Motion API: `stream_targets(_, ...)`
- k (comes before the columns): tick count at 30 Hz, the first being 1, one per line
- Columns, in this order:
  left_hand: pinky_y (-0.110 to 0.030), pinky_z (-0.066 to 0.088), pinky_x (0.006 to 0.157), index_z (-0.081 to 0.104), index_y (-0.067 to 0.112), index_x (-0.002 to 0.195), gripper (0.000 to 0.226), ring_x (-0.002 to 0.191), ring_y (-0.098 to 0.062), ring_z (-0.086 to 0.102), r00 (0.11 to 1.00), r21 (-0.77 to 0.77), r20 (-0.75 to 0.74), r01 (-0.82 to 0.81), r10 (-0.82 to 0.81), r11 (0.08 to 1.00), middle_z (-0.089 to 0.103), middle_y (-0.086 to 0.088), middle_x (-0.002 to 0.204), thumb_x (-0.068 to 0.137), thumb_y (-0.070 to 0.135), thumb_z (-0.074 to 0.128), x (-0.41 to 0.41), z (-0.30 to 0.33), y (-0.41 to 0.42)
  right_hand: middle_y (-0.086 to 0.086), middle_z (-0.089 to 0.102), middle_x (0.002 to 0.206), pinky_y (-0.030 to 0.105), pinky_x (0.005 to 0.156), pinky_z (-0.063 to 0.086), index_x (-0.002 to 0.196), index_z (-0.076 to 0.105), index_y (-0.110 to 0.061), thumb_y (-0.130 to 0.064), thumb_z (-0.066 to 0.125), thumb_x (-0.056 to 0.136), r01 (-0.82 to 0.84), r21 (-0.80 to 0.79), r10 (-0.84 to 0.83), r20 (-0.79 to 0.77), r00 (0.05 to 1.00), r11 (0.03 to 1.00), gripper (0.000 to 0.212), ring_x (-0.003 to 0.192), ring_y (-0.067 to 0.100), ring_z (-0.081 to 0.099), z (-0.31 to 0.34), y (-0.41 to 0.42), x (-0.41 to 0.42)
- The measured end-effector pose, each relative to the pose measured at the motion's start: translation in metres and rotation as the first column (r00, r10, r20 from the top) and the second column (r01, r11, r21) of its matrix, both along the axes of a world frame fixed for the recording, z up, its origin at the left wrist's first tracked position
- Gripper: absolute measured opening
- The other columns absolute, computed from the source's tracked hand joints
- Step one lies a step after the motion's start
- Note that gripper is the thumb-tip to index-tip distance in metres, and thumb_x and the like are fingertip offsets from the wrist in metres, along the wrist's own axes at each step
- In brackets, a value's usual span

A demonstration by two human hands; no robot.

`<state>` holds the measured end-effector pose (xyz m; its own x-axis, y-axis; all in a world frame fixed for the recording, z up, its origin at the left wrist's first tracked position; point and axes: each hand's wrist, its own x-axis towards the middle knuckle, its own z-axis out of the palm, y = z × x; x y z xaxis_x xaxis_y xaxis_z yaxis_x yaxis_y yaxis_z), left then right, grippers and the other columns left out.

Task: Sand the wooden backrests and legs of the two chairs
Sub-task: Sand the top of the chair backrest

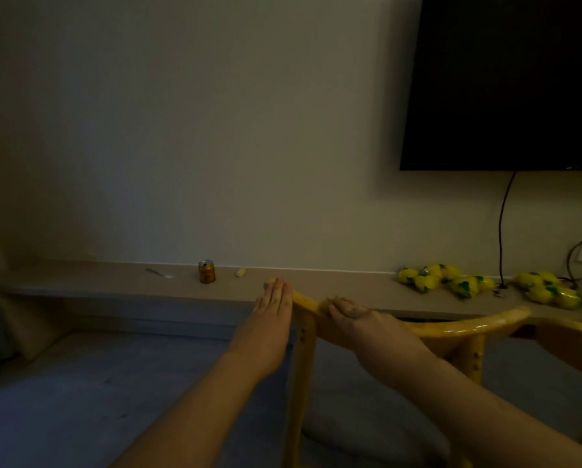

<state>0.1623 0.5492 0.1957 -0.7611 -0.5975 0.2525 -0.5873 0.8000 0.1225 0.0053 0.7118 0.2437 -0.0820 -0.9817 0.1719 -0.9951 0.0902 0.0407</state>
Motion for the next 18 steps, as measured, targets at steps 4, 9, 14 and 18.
stream_targets(4, -0.04, -0.006, 0.127, -0.021, 0.006, 0.158, 0.093, 0.153, -0.031, -0.025, 1.0, 0.005, -0.013, -0.014, 0.014, 1.0, -0.029, -0.012, 0.165, 0.091, -0.012, 0.041, -0.004, -0.004, 0.002, -0.001, 0.025, 0.163, 0.038, 0.11, 0.043, 0.157, 0.026, -0.025, -0.002, 0.05, 0.09, 0.026, -0.008, -0.026, -0.024, 0.999, 1.0, 0.075, 0.148, 0.022, 0.033, -0.004, 0.012, -0.005)
stream_targets(9, -0.036, -0.01, 0.123, -0.02, 0.007, 0.158, 0.091, 0.154, -0.03, -0.024, 1.0, 0.009, -0.021, -0.018, 0.019, 1.0, -0.028, -0.013, 0.166, 0.092, -0.01, 0.04, -0.005, -0.002, 0.002, 0.012, 0.026, 0.164, 0.039, 0.118, 0.031, 0.157, 0.025, -0.008, -0.003, 0.049, 0.095, -0.07, -0.033, 0.066, -0.092, 0.994, 0.997, 0.068, 0.151, 0.029, 0.027, 0.004, -0.035, 0.03)
stream_targets(14, -0.038, -0.005, 0.127, -0.018, 0.008, 0.159, 0.093, 0.154, -0.028, -0.023, 1.0, -0.008, 0.015, -0.02, 0.02, 1.0, -0.027, -0.011, 0.167, 0.091, -0.012, 0.042, -0.003, 0.0, 0.0, 0.005, 0.014, 0.17, 0.036, 0.122, 0.024, 0.161, 0.019, -0.013, 0.0, 0.046, 0.097, -0.079, -0.027, 0.077, -0.058, 0.995, 0.997, 0.071, 0.156, 0.022, 0.015, 0.001, -0.031, 0.022)
stream_targets(18, -0.041, -0.004, 0.128, -0.02, 0.007, 0.159, 0.097, 0.154, -0.031, -0.024, 0.999, -0.012, 0.048, -0.026, 0.026, 1.0, -0.028, -0.012, 0.166, 0.088, -0.016, 0.044, -0.002, 0.004, 0.004, -0.007, 0.006, 0.171, 0.034, 0.117, 0.035, 0.161, 0.017, -0.026, 0.001, 0.048, 0.092, 0.027, -0.017, -0.027, -0.011, 1.0, 0.999, 0.08, 0.157, 0.014, 0.009, -0.012, 0.016, -0.008)
